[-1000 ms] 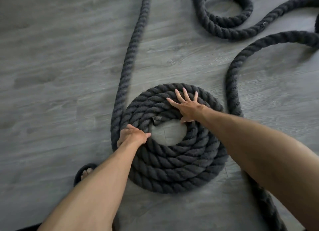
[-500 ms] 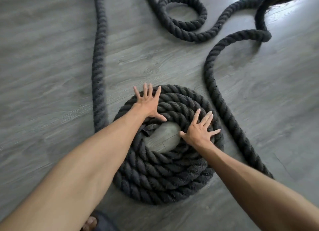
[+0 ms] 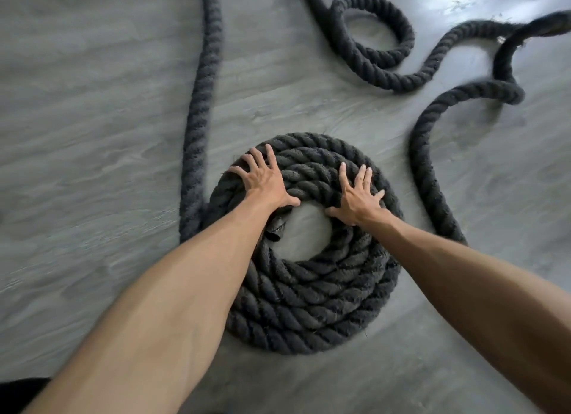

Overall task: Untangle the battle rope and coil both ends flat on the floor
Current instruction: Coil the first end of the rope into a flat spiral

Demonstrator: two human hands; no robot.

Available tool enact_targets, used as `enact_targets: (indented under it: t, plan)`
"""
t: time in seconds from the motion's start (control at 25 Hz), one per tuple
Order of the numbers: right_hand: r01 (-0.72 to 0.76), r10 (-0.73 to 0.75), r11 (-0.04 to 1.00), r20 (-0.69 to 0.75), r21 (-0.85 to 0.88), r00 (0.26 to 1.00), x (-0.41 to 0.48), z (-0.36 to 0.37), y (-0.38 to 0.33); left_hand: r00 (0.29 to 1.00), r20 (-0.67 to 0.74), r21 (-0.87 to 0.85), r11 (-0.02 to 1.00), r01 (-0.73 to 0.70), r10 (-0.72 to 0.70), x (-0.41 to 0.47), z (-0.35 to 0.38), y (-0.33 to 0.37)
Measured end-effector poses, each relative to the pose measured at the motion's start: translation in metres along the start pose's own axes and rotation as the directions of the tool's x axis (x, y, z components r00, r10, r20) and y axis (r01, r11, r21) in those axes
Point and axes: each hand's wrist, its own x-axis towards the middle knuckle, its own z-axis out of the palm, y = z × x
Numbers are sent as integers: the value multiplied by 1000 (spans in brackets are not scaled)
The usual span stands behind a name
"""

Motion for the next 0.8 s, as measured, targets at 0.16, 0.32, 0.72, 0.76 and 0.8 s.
enact_targets:
  t: [0.16, 0.32, 0.72, 0.76, 0.8]
  plan:
    - [109, -104, 988, 45, -106, 993, 44, -34, -89, 986, -21, -27, 986, 166, -167, 25, -19, -75]
    - [154, -152, 976, 28, -152, 988, 71, -47, -142, 962, -11, -56, 960, 273, -274, 34, -29, -105]
    - [545, -558, 773, 60, -324, 828, 164, -109, -201, 828, 11, -56, 826, 561, -561, 64, -46, -123]
    - [590, -609, 731, 63, -342, 791, 176, -120, -209, 806, 21, -77, 803, 592, -592, 70, -50, -124]
    - [630, -658, 687, 59, -361, 751, 187, -129, -215, 789, 30, -94, 784, 614, -614, 77, -54, -126]
